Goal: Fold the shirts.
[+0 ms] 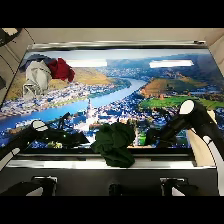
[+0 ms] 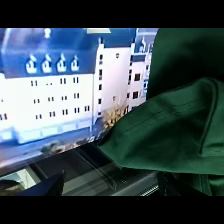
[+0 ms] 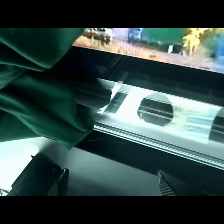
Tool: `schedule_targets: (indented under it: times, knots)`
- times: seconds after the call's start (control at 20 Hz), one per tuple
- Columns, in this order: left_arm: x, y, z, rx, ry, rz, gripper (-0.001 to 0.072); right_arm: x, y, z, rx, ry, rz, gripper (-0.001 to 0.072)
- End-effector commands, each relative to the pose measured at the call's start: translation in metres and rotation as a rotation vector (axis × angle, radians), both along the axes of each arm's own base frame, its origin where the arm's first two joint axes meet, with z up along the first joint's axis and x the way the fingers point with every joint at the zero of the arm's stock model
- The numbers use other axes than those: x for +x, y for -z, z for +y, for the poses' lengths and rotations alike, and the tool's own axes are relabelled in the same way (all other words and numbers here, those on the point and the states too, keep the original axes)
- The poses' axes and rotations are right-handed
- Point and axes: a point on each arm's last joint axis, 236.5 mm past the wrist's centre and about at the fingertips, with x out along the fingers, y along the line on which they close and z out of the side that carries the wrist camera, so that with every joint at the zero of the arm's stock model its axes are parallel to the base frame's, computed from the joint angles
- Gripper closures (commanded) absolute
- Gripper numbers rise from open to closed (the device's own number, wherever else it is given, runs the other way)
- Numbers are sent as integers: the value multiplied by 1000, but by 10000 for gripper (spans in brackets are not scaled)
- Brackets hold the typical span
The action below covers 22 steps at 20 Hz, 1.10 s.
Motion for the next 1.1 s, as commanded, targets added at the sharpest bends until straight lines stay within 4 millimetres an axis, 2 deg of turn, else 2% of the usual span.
schedule_targets:
  times: [0.0,0.1,0.2,0.25,0.35,0.4,0.45,0.5,0.55,0.65,0.75,0.85,0.95,1.05]
  knots:
    - [-7,12,-14,-15,-15,9,64,-7,17,5,21,11,6,39]
    - [-13,18,-25,-18,0,27,66,-6,17,5,21,11,5,39]
    - [-8,24,-37,-19,-16,11,76,-7,17,5,21,10,8,40]
    - [-5,26,-41,-16,-27,-7,124,-7,16,5,21,10,6,40]
    - [-2,32,-48,4,-60,-7,128,-6,15,4,20,9,-6,40]
    - [-2,36,-49,14,-77,3,221,-5,14,4,21,9,-17,40]
    - [-1,39,-51,24,-95,13,346,-5,12,4,21,10,-27,40]
    - [-1,41,-51,28,-112,24,513,-4,10,4,21,10,-37,40]
    - [0,40,-51,27,-113,23,594,-4,9,4,21,11,-48,40]
    - [-1,39,-51,24,-110,24,671,-5,10,4,20,14,-50,40]
    - [-3,39,-51,21,-97,25,672,-12,21,6,21,27,-31,40]
    - [-5,36,-52,15,-79,18,673,-24,38,17,28,7,-21,40]
    - [-6,34,-53,11,-66,11,673,-34,55,46,61,-34,-54,41]
    - [-5,31,-53,6,-66,2,673,-31,63,81,118,-27,-121,40]
